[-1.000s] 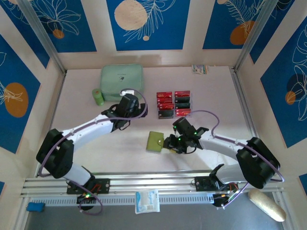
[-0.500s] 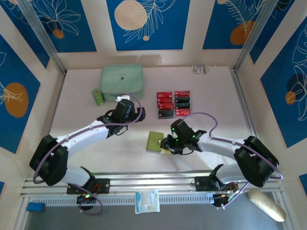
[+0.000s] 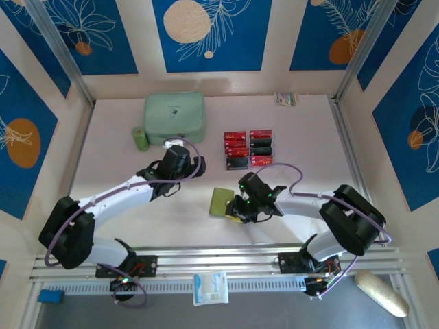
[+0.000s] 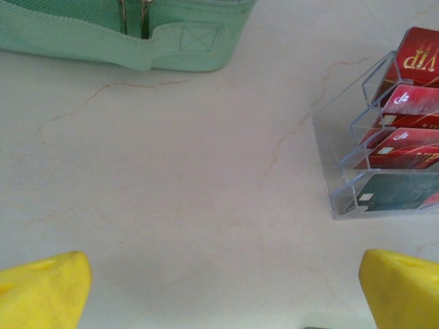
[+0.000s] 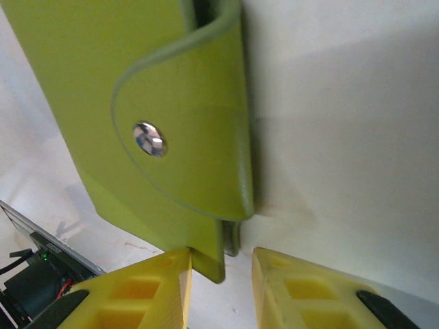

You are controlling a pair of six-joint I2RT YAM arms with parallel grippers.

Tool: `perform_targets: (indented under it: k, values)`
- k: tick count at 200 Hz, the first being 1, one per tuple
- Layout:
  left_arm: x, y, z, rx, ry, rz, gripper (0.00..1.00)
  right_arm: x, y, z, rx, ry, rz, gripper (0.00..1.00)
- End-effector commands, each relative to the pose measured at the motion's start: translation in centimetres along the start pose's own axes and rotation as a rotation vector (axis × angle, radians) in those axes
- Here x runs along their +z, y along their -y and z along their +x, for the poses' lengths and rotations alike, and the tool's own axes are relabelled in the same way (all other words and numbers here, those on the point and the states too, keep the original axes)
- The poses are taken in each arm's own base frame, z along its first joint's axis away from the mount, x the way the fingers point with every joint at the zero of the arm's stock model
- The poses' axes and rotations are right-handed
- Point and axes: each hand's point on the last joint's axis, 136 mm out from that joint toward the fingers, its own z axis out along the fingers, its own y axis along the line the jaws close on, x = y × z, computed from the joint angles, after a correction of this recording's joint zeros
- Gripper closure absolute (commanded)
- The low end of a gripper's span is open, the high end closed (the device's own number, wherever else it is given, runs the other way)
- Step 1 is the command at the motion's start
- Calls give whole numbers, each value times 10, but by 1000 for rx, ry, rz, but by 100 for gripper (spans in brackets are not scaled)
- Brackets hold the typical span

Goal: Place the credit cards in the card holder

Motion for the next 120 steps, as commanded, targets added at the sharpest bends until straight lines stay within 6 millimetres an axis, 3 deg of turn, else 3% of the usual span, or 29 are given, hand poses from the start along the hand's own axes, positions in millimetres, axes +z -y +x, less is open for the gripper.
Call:
perform_targets:
  k: [1,72,120]
  values:
    - [-4,-5,-3,-28,25,-9,0,2,-12,1,-5,-17,-24,71]
    - [-1,-6,3,-34,14,-3,0,0,-15,-5,1,1,-24,72]
    - [2,-8,9,-35,-1,-7,0,1,-20,-12,9,12,-46,82]
